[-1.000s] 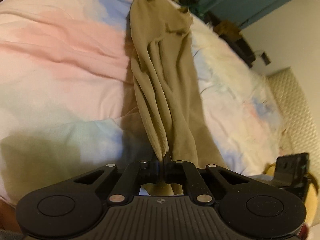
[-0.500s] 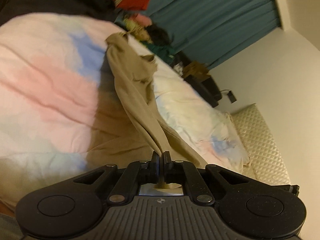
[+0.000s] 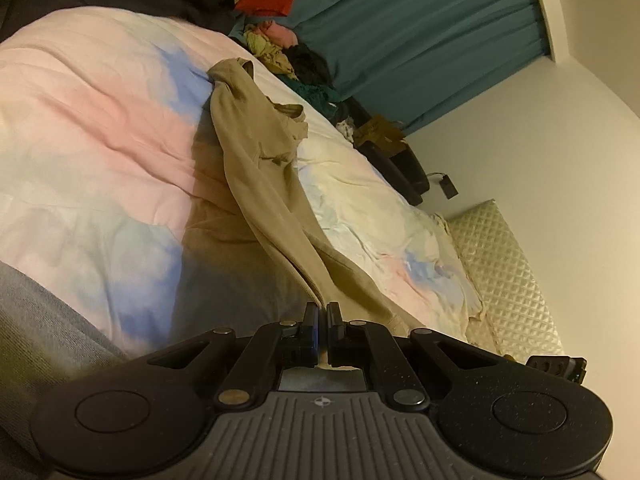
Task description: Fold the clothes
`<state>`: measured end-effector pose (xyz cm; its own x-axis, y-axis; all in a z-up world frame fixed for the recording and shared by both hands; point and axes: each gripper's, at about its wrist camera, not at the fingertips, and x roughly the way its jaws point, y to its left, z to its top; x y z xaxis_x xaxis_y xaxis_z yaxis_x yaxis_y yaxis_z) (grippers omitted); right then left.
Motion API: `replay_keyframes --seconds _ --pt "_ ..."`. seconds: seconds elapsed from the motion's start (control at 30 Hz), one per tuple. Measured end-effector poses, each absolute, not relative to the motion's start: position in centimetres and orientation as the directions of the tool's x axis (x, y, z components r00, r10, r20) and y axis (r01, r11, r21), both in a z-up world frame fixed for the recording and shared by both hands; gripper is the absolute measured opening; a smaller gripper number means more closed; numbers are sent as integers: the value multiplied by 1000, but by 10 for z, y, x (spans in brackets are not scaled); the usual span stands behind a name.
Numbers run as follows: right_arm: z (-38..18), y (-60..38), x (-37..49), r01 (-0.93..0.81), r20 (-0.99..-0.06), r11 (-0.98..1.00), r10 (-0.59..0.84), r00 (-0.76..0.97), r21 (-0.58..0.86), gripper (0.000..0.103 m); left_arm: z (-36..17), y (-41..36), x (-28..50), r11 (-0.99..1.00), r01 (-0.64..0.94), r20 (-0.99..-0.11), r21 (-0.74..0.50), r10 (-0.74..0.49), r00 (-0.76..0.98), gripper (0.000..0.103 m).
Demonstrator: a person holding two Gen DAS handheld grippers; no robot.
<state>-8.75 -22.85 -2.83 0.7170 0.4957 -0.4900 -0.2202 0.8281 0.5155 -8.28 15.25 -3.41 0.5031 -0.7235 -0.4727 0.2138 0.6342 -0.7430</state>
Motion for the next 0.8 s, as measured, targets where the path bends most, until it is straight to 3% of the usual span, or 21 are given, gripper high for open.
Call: replay_keyframes --seconds 0.2,0.47,0.8 --pt "-11 -232 -46 -219 -462 841 468 754 495 9 -17 143 -53 630 221 -455 -745 -721 523 3" --pt "18 -226 63 -197 -427 882 389 816 428 9 23 113 56 692 214 -438 -690 -634 637 3" --pt "-42 -216 215 -77 -460 889 306 833 451 9 -21 76 222 801 128 -488 -585 -474 733 3"
